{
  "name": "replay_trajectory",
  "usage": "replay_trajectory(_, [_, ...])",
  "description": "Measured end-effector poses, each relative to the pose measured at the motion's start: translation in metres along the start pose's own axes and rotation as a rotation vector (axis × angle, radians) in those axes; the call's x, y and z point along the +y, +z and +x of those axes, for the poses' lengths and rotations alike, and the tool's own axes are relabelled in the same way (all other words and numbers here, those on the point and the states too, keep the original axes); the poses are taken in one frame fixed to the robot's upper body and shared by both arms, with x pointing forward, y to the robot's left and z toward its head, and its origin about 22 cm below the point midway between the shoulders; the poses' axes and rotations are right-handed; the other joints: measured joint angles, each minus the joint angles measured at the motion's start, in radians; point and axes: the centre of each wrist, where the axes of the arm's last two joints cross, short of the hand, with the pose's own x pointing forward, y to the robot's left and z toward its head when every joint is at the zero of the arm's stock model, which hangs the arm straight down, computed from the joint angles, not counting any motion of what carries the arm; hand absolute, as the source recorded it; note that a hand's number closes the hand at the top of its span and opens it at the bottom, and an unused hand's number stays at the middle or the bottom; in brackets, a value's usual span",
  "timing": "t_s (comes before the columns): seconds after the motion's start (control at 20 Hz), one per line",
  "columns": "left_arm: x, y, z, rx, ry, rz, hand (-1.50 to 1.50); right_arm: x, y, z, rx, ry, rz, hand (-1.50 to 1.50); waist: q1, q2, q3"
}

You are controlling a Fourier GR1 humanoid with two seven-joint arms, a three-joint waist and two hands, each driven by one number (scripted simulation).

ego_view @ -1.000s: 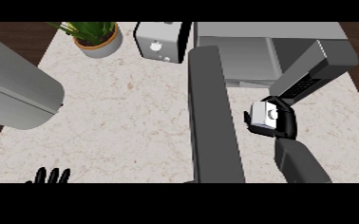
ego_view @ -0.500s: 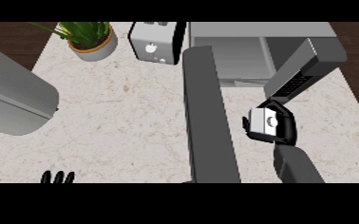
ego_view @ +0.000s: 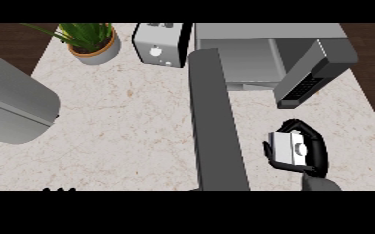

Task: Pick up the milk, place it into the microwave and close the microwave

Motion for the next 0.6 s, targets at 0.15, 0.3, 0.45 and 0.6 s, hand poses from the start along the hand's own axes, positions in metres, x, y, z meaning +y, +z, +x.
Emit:
replay_trajectory(0.15, [0.001, -0.002, 0.001, 0.001, -0.001, 0.009, -1.5, 0.012, 0.003, 0.017, -0.012, -0.097, 0.009, 1.5, 0.001, 0.001, 0.0])
replay_trajectory(0.3, [0.002, -0.002, 0.002, 0.002, -0.001, 0.024, -1.5, 0.023, 0.0, 0.034, -0.018, -0.185, 0.009, 1.5, 0.005, 0.003, 0.001])
replay_trajectory(0.45, [0.002, -0.001, 0.003, 0.004, -0.003, 0.021, -1.5, 0.032, -0.006, 0.051, -0.02, -0.212, 0.007, 1.5, 0.011, 0.004, 0.001])
replay_trajectory(0.6, [0.006, 0.001, 0.0, 0.004, 0.002, 0.024, -1.5, 0.042, -0.013, 0.057, -0.028, -0.185, 0.007, 1.5, 0.015, 0.006, 0.001])
